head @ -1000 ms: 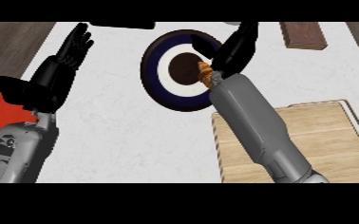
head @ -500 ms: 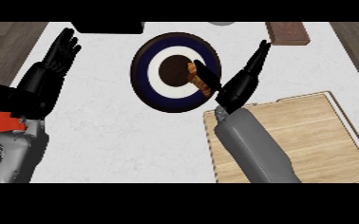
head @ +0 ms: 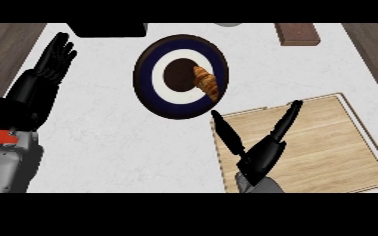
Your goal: Pick the croissant from the tray and place it in the plate
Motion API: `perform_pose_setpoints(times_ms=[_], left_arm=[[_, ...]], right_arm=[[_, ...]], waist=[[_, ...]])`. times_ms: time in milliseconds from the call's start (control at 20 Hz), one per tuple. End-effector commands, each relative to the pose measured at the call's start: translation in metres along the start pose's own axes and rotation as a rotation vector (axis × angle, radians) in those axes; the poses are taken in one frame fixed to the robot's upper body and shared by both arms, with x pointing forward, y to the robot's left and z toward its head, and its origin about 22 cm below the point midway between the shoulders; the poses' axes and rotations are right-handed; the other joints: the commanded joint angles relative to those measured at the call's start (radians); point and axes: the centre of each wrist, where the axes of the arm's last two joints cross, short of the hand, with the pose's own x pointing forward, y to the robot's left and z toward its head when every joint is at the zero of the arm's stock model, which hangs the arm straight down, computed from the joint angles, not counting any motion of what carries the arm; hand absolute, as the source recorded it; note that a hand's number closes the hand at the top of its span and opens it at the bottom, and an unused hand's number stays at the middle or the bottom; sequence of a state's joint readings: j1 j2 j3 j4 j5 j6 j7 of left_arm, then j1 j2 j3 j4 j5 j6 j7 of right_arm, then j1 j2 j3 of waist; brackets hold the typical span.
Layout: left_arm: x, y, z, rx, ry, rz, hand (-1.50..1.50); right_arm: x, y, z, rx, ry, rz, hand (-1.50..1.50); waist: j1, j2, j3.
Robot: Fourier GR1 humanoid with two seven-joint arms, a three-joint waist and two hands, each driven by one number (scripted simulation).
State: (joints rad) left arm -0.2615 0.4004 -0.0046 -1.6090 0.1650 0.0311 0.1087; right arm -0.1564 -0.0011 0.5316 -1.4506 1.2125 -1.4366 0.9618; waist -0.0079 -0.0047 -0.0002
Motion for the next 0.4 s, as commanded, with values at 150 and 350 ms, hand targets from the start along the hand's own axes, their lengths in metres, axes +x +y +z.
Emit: perform_pose_setpoints(times_ms=[150,350], left_arm=[[0.000,-0.005,-0.007,0.005,0.000,-0.010,0.00],[0.001,-0.008,0.010,0.004,0.010,0.007,0.00]], right_arm=[[-0.010,-0.050,0.029,-0.003,-0.014,-0.009,-1.50],[-0.020,-0.051,0.028,-0.053,-0.036,0.064,-1.50]], waist=[[0.003,0.004,0.001],[0.008,0.004,0.000]])
